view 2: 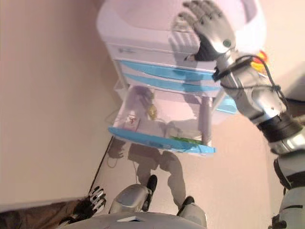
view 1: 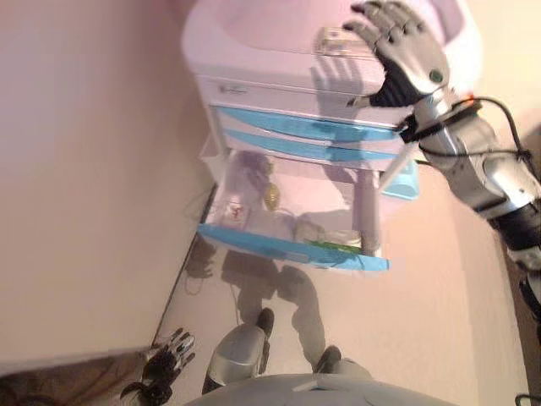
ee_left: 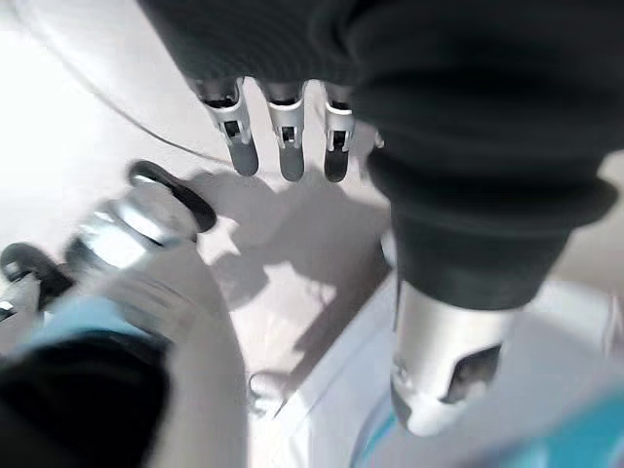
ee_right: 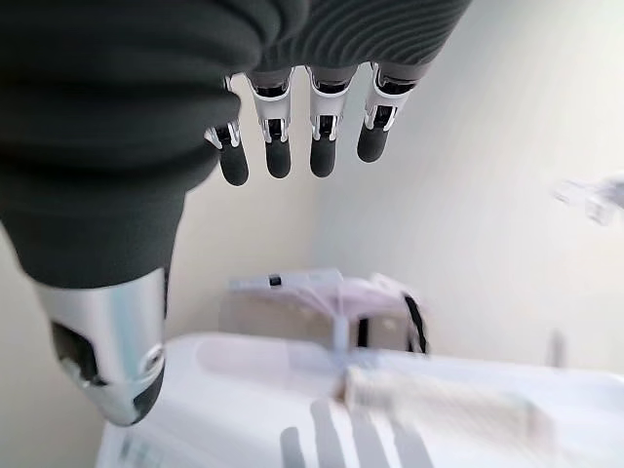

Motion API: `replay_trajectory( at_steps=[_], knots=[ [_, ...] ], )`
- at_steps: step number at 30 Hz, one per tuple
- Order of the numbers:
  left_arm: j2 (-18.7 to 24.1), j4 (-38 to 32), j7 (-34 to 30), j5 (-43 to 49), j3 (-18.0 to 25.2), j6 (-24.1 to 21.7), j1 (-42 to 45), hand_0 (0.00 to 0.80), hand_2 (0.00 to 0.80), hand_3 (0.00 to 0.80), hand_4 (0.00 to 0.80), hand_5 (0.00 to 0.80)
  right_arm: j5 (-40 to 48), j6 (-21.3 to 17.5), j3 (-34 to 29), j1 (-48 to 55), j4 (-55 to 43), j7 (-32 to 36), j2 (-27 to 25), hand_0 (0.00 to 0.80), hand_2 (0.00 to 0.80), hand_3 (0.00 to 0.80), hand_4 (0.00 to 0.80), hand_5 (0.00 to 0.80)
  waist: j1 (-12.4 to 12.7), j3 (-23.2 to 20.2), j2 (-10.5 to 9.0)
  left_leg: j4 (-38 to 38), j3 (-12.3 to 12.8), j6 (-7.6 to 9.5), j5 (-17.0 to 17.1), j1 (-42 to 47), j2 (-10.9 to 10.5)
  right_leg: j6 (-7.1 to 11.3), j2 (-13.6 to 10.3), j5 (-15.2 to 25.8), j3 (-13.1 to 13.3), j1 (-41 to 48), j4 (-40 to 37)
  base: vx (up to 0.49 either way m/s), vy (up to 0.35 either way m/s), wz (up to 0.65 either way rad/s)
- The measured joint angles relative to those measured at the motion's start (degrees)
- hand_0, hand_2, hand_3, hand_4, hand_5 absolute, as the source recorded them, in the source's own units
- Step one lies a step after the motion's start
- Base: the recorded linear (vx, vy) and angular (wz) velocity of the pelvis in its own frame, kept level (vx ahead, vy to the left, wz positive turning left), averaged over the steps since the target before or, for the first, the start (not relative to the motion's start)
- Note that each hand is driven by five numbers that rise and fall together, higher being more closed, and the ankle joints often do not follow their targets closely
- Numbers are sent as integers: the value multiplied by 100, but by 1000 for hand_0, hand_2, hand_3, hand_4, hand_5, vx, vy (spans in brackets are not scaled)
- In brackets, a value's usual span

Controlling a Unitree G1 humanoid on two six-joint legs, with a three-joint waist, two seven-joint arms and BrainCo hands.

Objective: Open the drawer and pick up the medicine

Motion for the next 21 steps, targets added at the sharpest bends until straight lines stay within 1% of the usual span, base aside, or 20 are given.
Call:
replay_trajectory(
  at_steps=[1,2,3,6,7,8,9,10,11,13,15,17,18,19,21],
  knots=[
    [-2,-149,60,89,-27,-42,-21,0,0,0,0,0,60,-58,-198,231,-249,31,-10,0,0,0,0,0,-146,-15,-24,1,93,-8,-22,1,28,-13,21,18,92,-82,-1,-64,-37,-36],
    [7,-246,83,117,-36,-57,-27,0,0,0,0,0,90,-110,-336,376,-410,44,-10,0,0,0,0,0,-176,-22,-25,0,154,-9,-29,-4,45,-27,42,35,160,-105,-3,-55,-22,-46],
    [21,-375,165,222,-73,-58,-44,0,0,0,0,0,126,-176,-553,580,-614,91,-20,0,0,0,0,0,-269,-41,-41,0,232,-15,-42,-3,72,-34,66,52,242,-161,-8,-70,-26,-39],
    [119,-574,332,585,-423,-61,-73,0,0,0,0,0,334,-368,-973,936,-1040,145,-39,0,0,0,0,0,-564,-58,-24,-7,369,-18,-62,42,104,-28,98,74,385,-197,-10,-65,-29,-28],
    [149,-639,382,681,-514,-58,-72,0,0,0,0,0,388,-430,-1059,1031,-1154,162,-40,0,0,0,0,0,-627,-61,-30,-34,466,-24,-71,89,125,-34,117,80,475,-219,-11,-55,-31,-40],
    [188,-681,411,782,-589,-56,-71,0,0,0,0,0,508,-527,-1173,1166,-1294,236,-45,0,0,0,0,0,-609,-109,-23,-80,553,-23,-84,98,145,-42,141,87,574,-278,-12,-50,-34,-45],
    [214,-705,421,879,-638,-58,-78,0,0,0,0,0,577,-614,-1284,1292,-1432,274,-64,0,0,0,0,0,-647,-133,-16,-88,613,-29,-92,99,167,-45,162,104,629,-305,-30,-35,-25,-33],
    [222,-714,452,988,-683,-53,-112,0,0,0,0,0,640,-664,-1394,1455,-1588,308,-118,0,0,0,0,0,-735,-152,5,-92,628,-30,-92,108,178,-43,178,132,639,-292,-73,-38,-39,-18],
    [233,-773,541,1081,-754,-48,-142,0,0,0,0,0,883,-732,-1484,1603,-1719,419,-157,0,0,0,0,0,-824,-169,23,-109,675,-31,-90,131,192,-38,194,151,651,-270,-115,-27,-41,-14],
    [294,-865,640,1261,-929,-44,-182,0,0,0,0,0,1156,-848,-1645,1900,-1839,628,-157,0,0,0,0,0,-866,-181,38,-193,796,-34,-90,238,209,-42,223,155,783,-263,-117,-25,-49,-29],
    [390,-911,748,1523,-1054,-34,-302,0,0,0,0,0,1530,-892,-1659,2049,-1843,969,-166,0,0,0,0,0,-1015,-189,47,-239,893,-44,-97,310,228,-45,252,175,879,-274,-113,-11,-40,-28],
    [515,-921,827,1809,-1194,-20,-380,0,0,0,0,0,1908,-999,-1772,2414,-1925,1400,-204,0,0,0,0,0,-1144,-200,56,-308,981,-52,-99,374,245,-45,272,176,946,-270,-125,-23,-52,-23],
    [589,-939,896,1970,-1292,-6,-473,0,0,0,0,0,2329,-1004,-1792,2583,-1983,1766,-284,0,0,0,0,0,-1250,-211,66,-336,1036,-56,-99,402,253,-44,283,177,979,-281,-140,-34,-46,-21],
    [697,-952,956,2127,-1432,9,-488,0,0,0,0,0,2715,-1003,-1810,2744,-2032,2128,-325,0,0,0,0,0,-1300,-224,90,-372,1058,-60,-95,426,259,-44,291,177,1008,-284,-145,-45,-42,-25],
    [829,-950,1073,2354,-1584,56,-610,0,0,0,0,0,3472,-909,-1801,2940,-2027,2858,-328,0,0,0,0,0,-1458,-229,100,-445,1185,-70,-88,516,274,-48,325,181,1136,-303,-146,-48,-37,-30]
  ],
)
